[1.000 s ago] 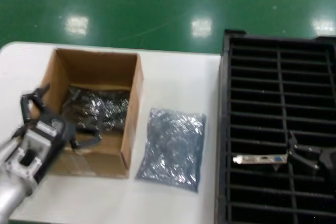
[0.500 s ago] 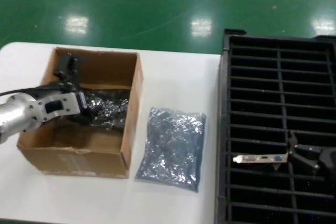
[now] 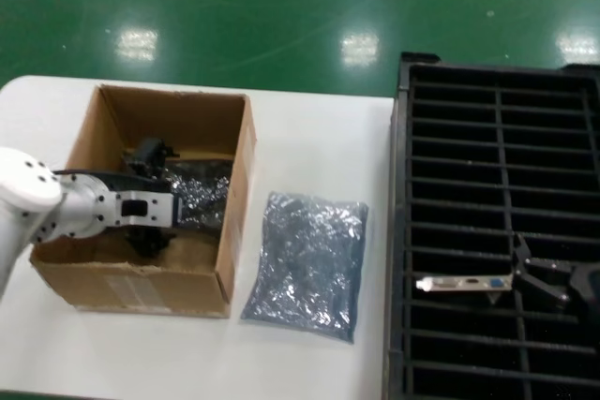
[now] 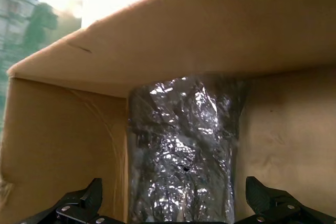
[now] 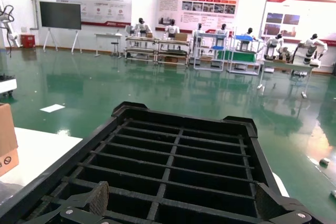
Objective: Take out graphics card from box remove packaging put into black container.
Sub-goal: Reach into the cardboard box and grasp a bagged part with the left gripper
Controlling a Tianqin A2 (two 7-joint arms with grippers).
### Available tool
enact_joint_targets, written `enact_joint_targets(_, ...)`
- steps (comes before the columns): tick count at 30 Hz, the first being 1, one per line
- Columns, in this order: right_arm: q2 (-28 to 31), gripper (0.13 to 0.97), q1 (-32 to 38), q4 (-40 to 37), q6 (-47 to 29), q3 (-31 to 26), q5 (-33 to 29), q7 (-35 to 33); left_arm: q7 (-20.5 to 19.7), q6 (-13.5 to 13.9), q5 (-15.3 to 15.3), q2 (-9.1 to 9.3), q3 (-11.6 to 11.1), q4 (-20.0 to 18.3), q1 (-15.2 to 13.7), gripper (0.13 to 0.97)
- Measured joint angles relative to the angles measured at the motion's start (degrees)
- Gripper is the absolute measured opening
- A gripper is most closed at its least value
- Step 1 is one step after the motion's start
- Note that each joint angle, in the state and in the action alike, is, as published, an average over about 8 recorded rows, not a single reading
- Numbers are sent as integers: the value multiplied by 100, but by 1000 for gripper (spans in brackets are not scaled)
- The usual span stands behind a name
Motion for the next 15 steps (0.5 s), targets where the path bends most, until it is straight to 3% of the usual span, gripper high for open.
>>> enact_joint_targets(6, 0, 966, 0, 0, 0, 0, 0, 0, 942, -262, -301, 294, -166, 1040, -376, 945)
enact_joint_targets(15, 0, 966, 0, 0, 0, 0, 0, 1, 2041, -592, -824, 389, -544, 1418, -384, 872)
